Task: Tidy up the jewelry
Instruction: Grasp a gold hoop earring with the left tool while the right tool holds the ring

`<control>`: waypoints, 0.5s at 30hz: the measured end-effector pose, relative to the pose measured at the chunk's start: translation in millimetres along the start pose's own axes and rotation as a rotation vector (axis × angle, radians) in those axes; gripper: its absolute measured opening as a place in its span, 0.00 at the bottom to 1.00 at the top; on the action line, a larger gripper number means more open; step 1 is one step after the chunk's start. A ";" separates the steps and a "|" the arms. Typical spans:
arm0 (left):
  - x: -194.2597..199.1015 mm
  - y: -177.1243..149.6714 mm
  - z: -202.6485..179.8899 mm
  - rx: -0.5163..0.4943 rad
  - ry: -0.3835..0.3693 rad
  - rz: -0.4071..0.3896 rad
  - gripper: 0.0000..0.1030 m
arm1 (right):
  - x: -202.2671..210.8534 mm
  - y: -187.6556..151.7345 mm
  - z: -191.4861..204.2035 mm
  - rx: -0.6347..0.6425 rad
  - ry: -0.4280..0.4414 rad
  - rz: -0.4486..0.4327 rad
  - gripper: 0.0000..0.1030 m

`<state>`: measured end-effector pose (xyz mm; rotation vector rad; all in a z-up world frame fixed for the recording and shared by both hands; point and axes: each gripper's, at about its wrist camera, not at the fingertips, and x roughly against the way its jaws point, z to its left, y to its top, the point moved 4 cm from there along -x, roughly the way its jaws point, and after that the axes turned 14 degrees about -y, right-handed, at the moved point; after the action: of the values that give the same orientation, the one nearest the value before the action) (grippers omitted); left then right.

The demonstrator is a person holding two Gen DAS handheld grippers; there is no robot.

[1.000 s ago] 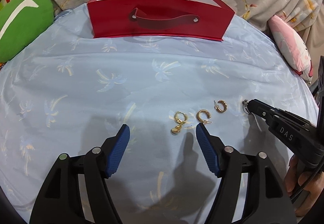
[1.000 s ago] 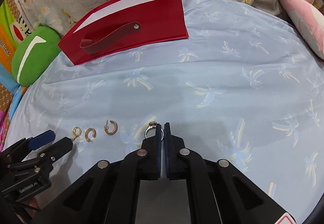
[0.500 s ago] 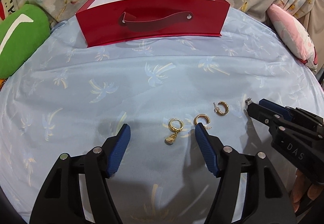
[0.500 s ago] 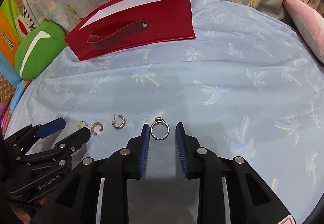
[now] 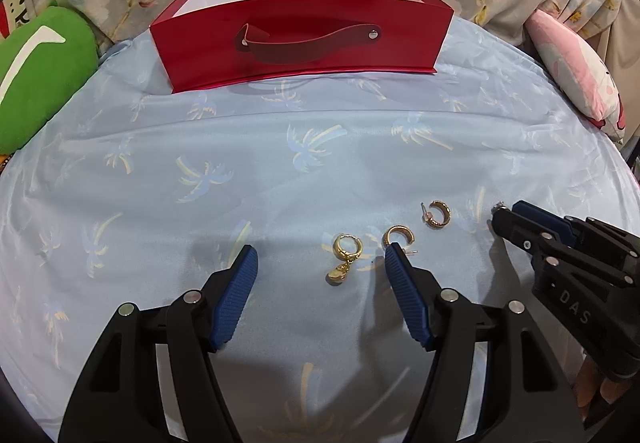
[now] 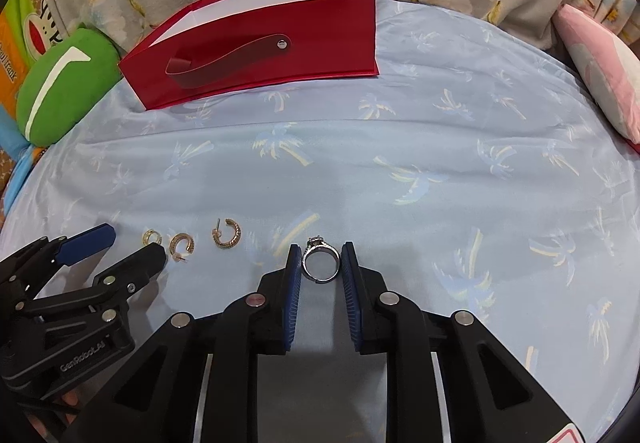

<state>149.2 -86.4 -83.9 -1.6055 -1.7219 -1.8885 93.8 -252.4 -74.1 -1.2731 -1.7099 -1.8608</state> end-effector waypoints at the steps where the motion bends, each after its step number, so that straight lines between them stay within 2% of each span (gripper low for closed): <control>1: -0.9 0.3 -1.0 -0.007 0.006 0.003 0.62 | 1.0 -1.3 -0.6 -0.003 0.003 0.001 0.19; 4: -2.4 1.4 -1.8 -0.021 0.020 0.005 0.58 | 2.9 -3.7 -2.6 -0.011 0.009 0.004 0.19; 14: 0.4 5.0 5.4 -0.010 0.007 -0.013 0.14 | 7.1 -5.4 -4.3 -0.029 0.024 0.004 0.19; 15: 0.9 4.8 5.9 -0.006 0.001 -0.014 0.14 | 8.0 -5.3 -4.3 -0.030 0.025 0.002 0.19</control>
<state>155.6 -83.0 -81.4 -1.5981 -1.7328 -1.9027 83.8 -252.4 -70.9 -1.2573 -1.6737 -1.9005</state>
